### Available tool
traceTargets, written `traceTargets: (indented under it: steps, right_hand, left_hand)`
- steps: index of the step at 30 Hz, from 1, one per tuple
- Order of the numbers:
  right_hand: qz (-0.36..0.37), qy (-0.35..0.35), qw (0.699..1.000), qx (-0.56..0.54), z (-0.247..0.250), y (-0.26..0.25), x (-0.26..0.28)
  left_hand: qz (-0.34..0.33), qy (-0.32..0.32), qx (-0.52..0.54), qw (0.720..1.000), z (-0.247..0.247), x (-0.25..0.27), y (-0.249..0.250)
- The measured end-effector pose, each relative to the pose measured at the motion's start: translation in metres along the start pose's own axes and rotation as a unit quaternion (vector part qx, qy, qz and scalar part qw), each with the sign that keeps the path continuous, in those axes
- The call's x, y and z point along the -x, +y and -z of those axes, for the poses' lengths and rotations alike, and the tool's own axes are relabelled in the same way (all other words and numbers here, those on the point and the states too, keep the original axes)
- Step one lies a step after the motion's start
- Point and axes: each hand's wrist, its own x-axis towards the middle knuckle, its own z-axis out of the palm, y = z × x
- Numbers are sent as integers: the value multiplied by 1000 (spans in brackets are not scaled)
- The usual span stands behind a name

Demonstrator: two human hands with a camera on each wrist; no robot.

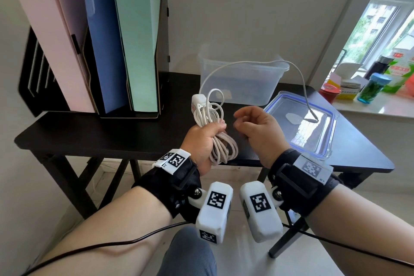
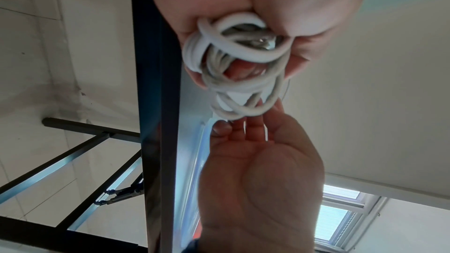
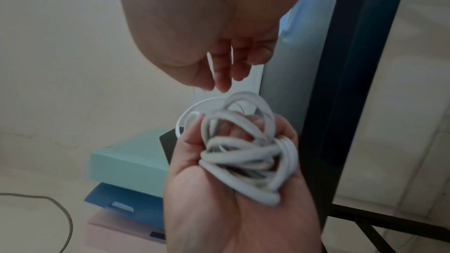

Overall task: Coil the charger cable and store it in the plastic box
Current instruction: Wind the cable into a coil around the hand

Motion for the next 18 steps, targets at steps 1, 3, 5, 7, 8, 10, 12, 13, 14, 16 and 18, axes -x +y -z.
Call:
traceTargets:
  steps: [1,3,5,7,8,10,12,13,14,16,18]
  right_hand:
    - [4,14,1000,7,2,0,-4]
    - [7,19,999,27,5,-2,-13]
    - [7,1,998,63,6,-5,-22]
    - [5,-26,995,93,5,-9,-28]
    - [8,-36,994,98,4,-11,-30]
    - [21,-48,993,102,2,-15,-32]
    - [26,-53,993,101,0,-20,-31]
    - [26,-55,993,98,-1,-21,-30]
    - [27,-55,994,95,-1,-21,-29]
    - [31,-54,994,88,-1,-19,-28]
    - [35,-45,995,81,-1,-17,-26]
  left_hand:
    - [1,5,-1,1000,0,1,0]
    - [4,3,-4,1000,0,2,1]
    - [8,-8,-7,1000,-2,4,2]
    - [9,-24,-12,1000,-3,6,4]
    - [8,-34,-16,999,-2,6,4]
    - [7,-48,-23,999,-1,7,5]
    - [3,-53,-27,998,0,8,5]
    - [1,-53,-27,998,0,8,4]
    - [-2,-55,-25,998,1,8,4]
    - [-9,-56,-20,998,1,9,3]
    - [-16,-54,-15,998,1,9,3]
